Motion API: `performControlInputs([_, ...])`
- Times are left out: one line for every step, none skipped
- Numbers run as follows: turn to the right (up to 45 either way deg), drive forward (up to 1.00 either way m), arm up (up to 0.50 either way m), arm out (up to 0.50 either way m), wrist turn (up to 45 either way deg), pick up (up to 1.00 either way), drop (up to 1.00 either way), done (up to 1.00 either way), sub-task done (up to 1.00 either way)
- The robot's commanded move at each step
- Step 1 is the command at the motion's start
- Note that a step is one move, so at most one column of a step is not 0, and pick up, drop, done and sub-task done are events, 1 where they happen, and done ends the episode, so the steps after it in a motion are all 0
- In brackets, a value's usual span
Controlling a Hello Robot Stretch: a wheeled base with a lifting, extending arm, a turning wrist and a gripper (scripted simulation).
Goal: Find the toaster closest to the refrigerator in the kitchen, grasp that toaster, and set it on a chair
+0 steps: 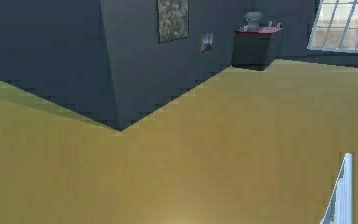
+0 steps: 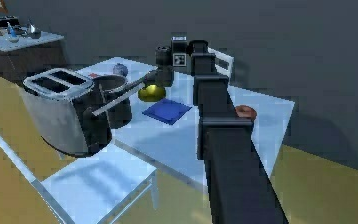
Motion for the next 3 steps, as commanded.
performControlInputs([0.0,0.00,0.00,0.00,-45.0,0.00,0.00,0.00,0.00])
performControlInputs([0.0,0.00,0.00,-0.38,0.0,0.00,0.00,0.00,0.00])
performControlInputs([-45.0,0.00,0.00,0.00,0.0,0.00,0.00,0.00,0.00])
